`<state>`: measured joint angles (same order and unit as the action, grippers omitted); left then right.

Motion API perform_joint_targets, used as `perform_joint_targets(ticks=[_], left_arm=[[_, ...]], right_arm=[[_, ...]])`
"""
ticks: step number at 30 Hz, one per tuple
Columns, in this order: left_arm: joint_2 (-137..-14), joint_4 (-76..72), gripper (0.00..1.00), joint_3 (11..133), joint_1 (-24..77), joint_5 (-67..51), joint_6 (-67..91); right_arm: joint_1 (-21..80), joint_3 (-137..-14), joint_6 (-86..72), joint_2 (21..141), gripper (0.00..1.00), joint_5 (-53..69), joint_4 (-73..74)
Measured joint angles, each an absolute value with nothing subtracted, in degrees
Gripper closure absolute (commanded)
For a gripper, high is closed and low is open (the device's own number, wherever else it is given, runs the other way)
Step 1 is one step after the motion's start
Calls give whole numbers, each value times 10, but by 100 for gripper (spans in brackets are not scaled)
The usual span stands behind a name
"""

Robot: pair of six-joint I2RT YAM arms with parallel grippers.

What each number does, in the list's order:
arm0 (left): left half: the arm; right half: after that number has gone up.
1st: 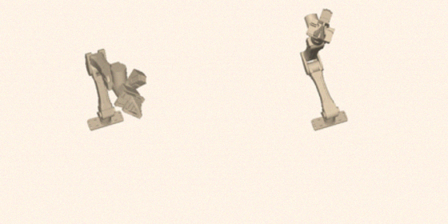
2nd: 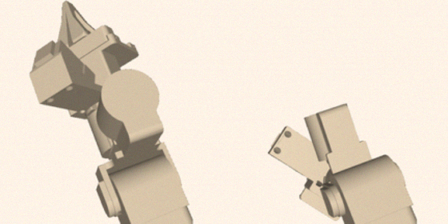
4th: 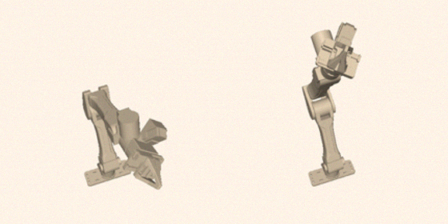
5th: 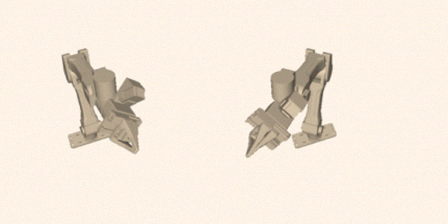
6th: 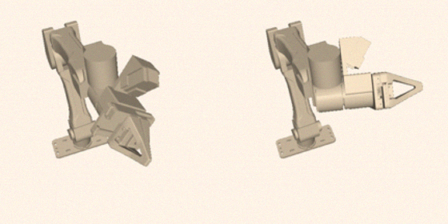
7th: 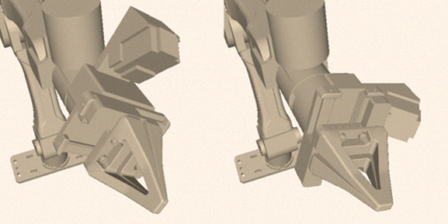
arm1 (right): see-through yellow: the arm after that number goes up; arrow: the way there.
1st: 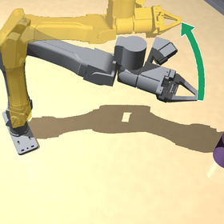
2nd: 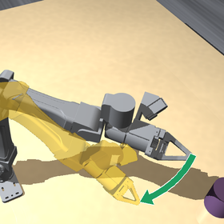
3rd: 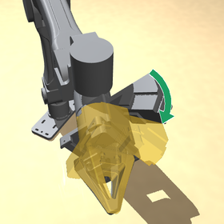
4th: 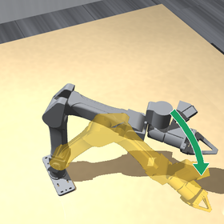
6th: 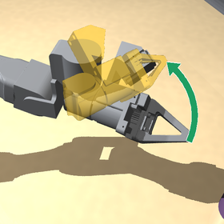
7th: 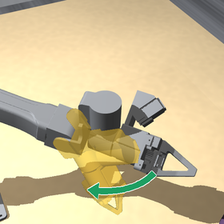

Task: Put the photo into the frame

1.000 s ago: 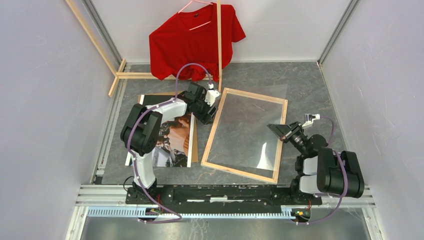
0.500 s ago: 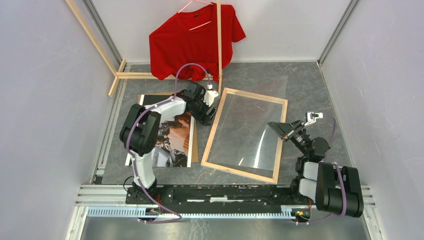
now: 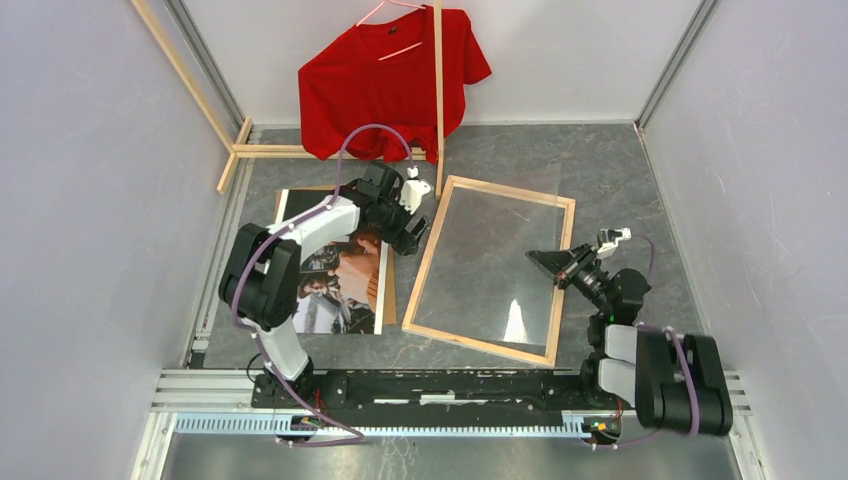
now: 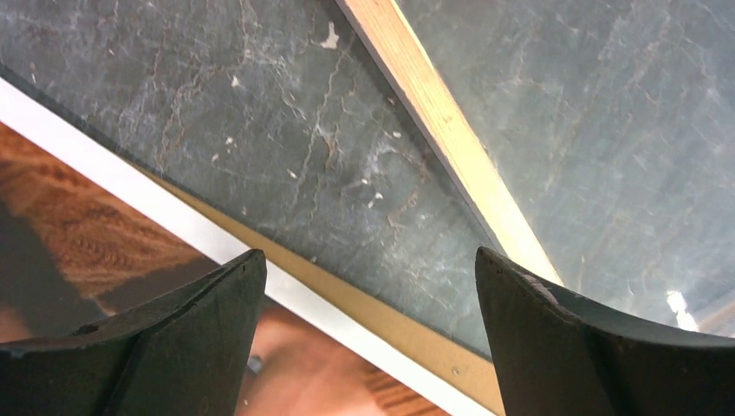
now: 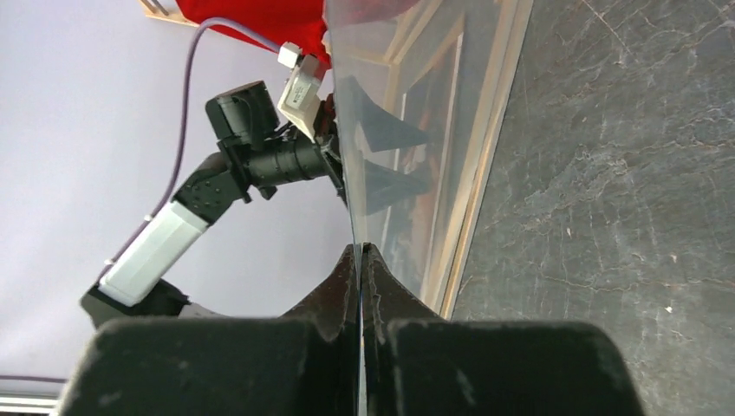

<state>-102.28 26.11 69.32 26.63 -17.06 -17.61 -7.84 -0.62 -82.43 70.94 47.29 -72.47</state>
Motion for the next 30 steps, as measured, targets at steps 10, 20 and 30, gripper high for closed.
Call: perform_joint_targets(ticks=[10, 20, 30], left_arm=[[-959, 326, 0, 700, 266, -171, -176], [-950, 346, 0, 702, 267, -170, -176], [-950, 345, 2, 685, 267, -165, -176]], right_arm=[[-14, -75, -611, 561, 49, 382, -375], [-37, -161, -430, 683, 43, 370, -189], [-76, -208, -351, 699, 43, 375, -127]])
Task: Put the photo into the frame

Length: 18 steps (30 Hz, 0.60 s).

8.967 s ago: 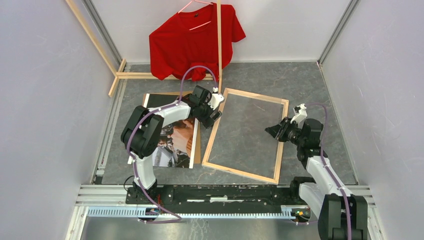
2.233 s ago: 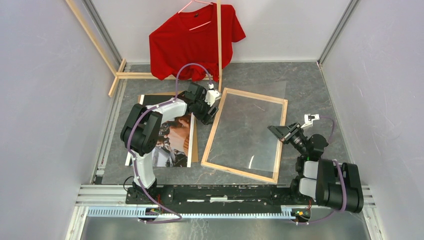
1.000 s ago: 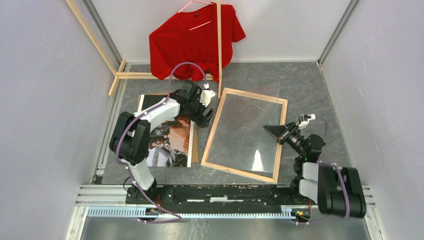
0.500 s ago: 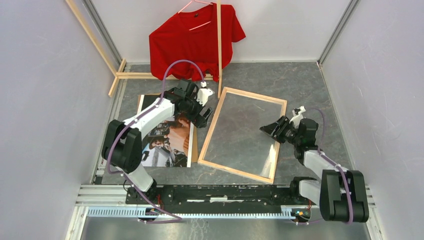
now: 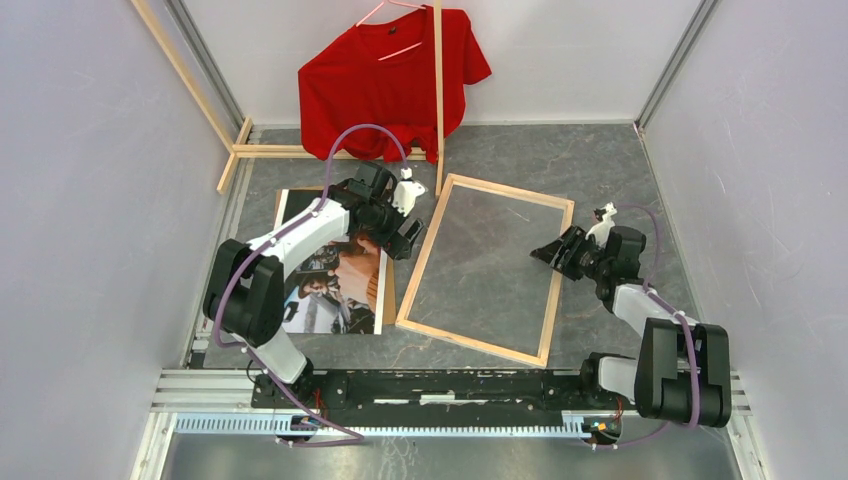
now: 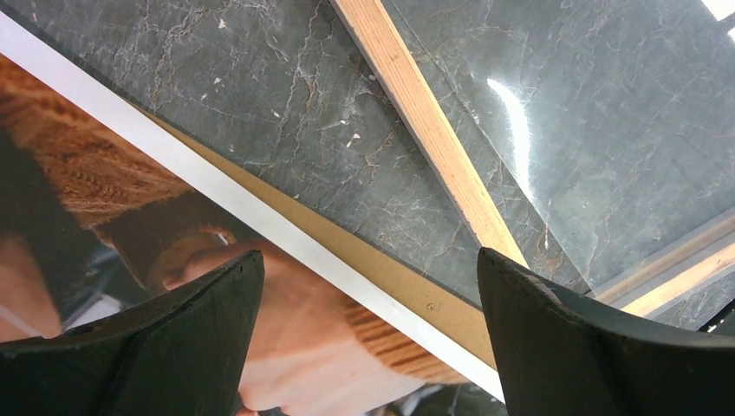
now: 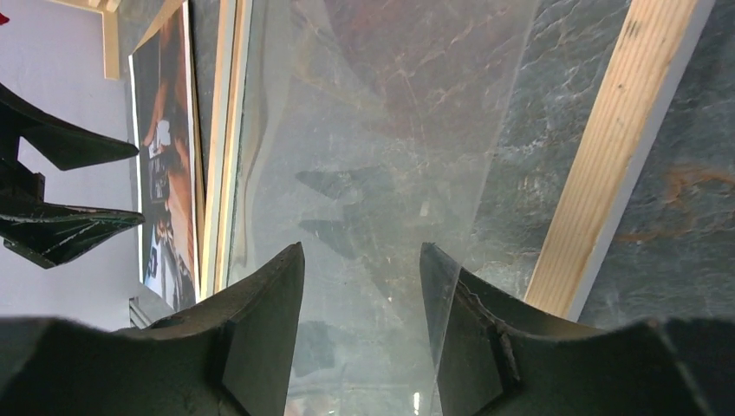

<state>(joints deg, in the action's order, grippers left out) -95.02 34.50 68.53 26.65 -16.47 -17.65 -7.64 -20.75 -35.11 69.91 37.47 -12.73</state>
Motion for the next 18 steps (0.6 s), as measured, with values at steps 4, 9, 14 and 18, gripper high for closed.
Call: perform_joint_targets(ticks=[4, 9, 14, 18], left_arm=[[-952, 341, 4, 685, 267, -164, -176], [-970, 337, 6, 685, 267, -153, -176], [-988, 335, 7, 685, 267, -149, -177], [-990, 335, 8, 685, 267, -148, -177]], right_arm=[[-84, -212, -345, 700, 51, 377, -131], [-88, -212, -359, 705, 59, 391, -159], [-92, -216, -362, 708, 59, 408, -172], [-92, -237, -361, 729, 80, 421, -176]])
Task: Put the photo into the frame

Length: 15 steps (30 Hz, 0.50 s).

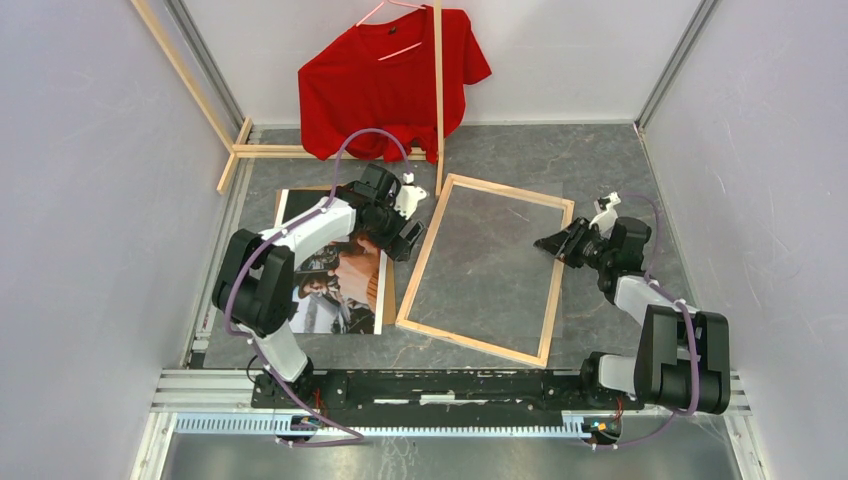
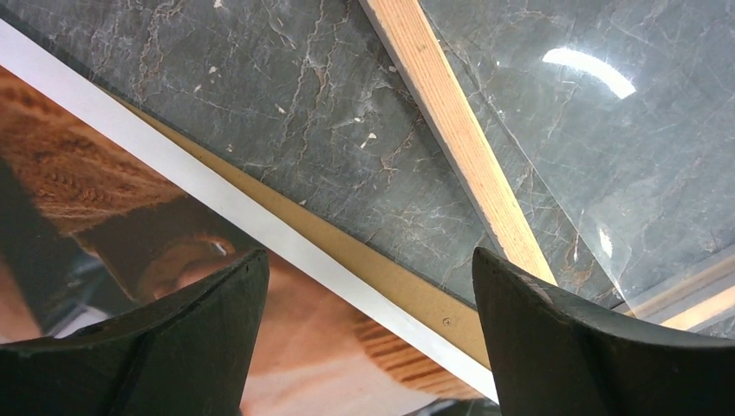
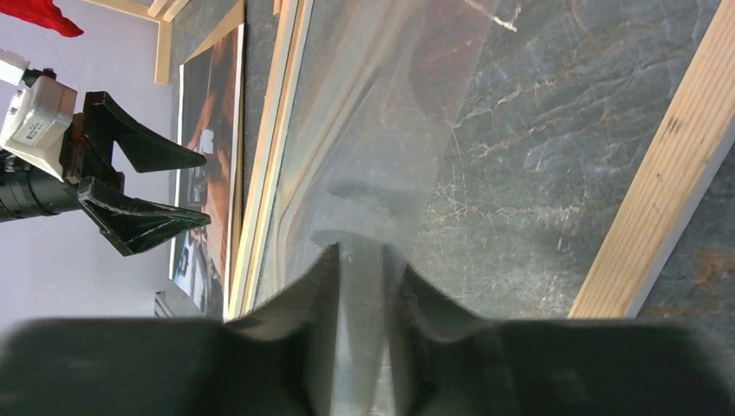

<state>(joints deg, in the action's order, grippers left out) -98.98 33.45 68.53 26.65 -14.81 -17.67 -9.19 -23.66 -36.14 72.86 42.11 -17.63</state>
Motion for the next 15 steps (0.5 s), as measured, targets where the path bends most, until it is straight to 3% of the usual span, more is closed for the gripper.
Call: perform_joint_targets(ticks=[2, 3, 15], left_arm=[[-990, 333, 9, 686, 267, -147, -177], [-991, 332, 9, 686, 267, -146, -177], [-1035, 324, 11, 713, 266, -133, -176]], right_arm=[[-92, -242, -367, 736, 96, 426, -185], [-93, -242, -367, 737, 100, 429, -188], [-93, -244, -445, 618, 100, 464, -204]])
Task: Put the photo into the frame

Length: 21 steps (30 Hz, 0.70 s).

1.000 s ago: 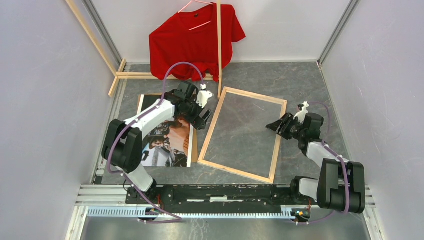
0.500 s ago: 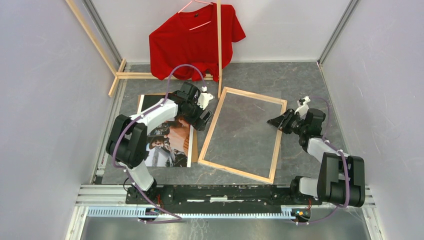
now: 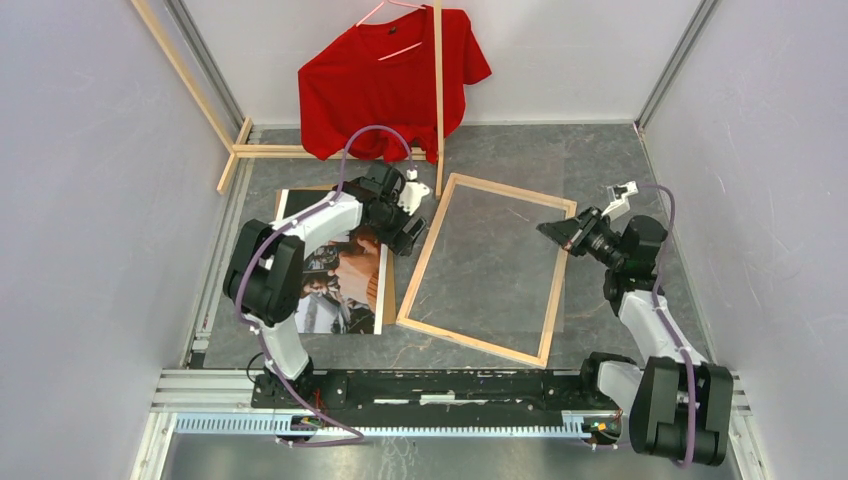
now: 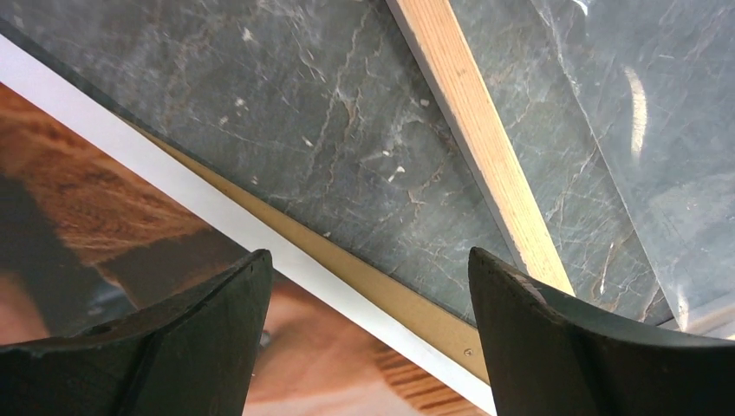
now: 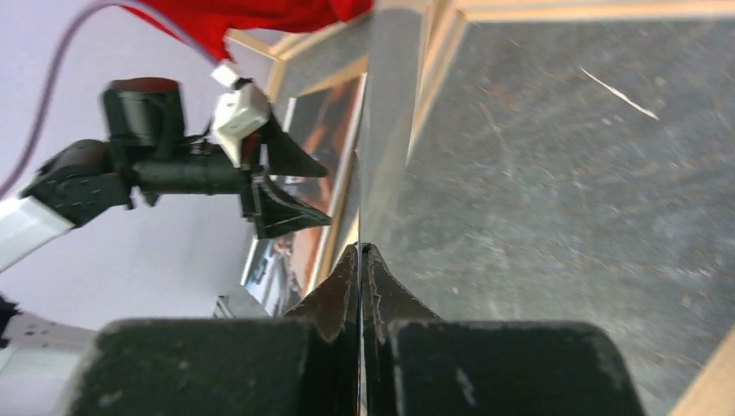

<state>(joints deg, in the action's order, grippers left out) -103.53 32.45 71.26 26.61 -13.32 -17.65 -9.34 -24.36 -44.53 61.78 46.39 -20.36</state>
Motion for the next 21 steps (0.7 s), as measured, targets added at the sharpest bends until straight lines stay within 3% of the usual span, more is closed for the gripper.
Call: perform_joint_targets(ticks=[11, 21], left_arm=[[-1036, 325, 13, 770, 209, -122, -177], [-1035, 325, 14, 759, 200, -121, -176]], right_arm=[[-93, -189, -683, 576, 100, 487, -461], [-87, -52, -761, 645, 100, 395, -539]])
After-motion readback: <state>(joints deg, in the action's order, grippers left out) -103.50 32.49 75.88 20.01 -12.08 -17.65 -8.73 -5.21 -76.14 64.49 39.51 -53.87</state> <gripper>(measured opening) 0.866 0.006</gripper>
